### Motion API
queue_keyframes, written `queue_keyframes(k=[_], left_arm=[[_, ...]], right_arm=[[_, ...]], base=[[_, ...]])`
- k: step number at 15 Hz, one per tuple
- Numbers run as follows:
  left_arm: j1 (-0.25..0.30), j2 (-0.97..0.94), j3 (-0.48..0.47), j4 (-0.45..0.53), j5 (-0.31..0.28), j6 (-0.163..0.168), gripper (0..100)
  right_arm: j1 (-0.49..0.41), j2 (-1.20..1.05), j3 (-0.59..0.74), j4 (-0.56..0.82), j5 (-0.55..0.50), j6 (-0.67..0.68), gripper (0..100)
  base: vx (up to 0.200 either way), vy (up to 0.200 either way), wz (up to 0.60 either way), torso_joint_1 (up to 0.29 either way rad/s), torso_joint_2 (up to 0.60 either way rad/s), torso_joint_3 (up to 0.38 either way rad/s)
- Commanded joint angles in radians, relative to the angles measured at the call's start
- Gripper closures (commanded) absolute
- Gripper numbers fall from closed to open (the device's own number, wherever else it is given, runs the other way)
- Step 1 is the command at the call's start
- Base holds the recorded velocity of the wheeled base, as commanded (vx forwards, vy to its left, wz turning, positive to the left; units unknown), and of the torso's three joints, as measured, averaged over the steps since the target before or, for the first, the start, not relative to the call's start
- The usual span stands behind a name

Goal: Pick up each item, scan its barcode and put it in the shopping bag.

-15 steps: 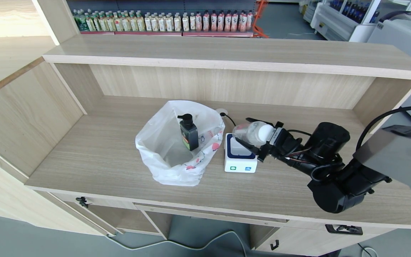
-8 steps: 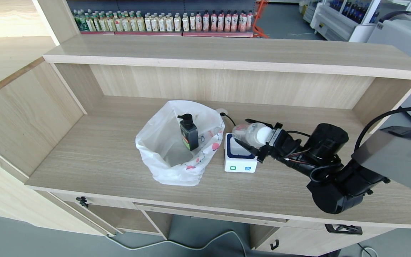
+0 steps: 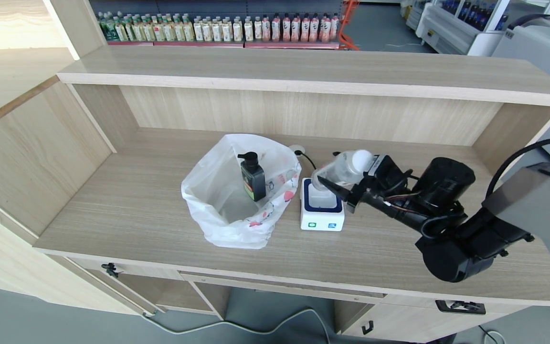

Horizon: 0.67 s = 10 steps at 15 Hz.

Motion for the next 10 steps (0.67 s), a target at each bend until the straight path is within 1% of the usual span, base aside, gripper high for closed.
queue_keyframes(k=[1, 2, 4, 5, 6, 7, 8, 10], left_arm=[[0.0, 0.0, 0.001, -0.001, 0.0, 0.0, 0], [0.0, 0.0, 0.001, -0.001, 0.0, 0.0, 0], [0.0, 0.0, -0.001, -0.001, 0.0, 0.0, 0], [0.0, 0.0, -0.001, -0.001, 0.0, 0.0, 0], [0.0, 0.0, 0.001, -0.001, 0.0, 0.0, 0], [0.0, 0.0, 0.001, -0.001, 0.0, 0.0, 0], [0.0, 0.0, -0.001, 0.001, 0.0, 0.0, 0], [0.0, 0.0, 0.001, 0.001, 0.0, 0.0, 0]], right_arm=[[0.0, -0.2, 0.009, 0.012, -0.141, 0.158, 100], [-0.003, -0.278, 0.014, 0.095, -0.191, 0.2, 100], [-0.013, -0.505, 0.055, 0.396, -0.335, 0.336, 100], [-0.023, -0.61, 0.097, 0.549, -0.398, 0.407, 100], [-0.043, -0.692, 0.135, 0.669, -0.438, 0.453, 100], [-0.064, -0.741, 0.158, 0.744, -0.453, 0.488, 100], [-0.115, -0.812, 0.195, 0.837, -0.461, 0.552, 100], [-0.193, -0.855, 0.216, 0.894, -0.454, 0.58, 100]], base=[[0.0, 0.0, 0.0, 0.0, 0.0, 0.0], [0.0, 0.0, 0.0, 0.0, 0.0, 0.0], [0.0, 0.0, 0.0, 0.0, 0.0, 0.0], [0.0, 0.0, 0.0, 0.0, 0.0, 0.0], [0.0, 0.0, 0.0, 0.0, 0.0, 0.0], [0.0, 0.0, 0.0, 0.0, 0.0, 0.0], [0.0, 0.0, 0.0, 0.0, 0.0, 0.0], [0.0, 0.0, 0.0, 0.0, 0.0, 0.0]])
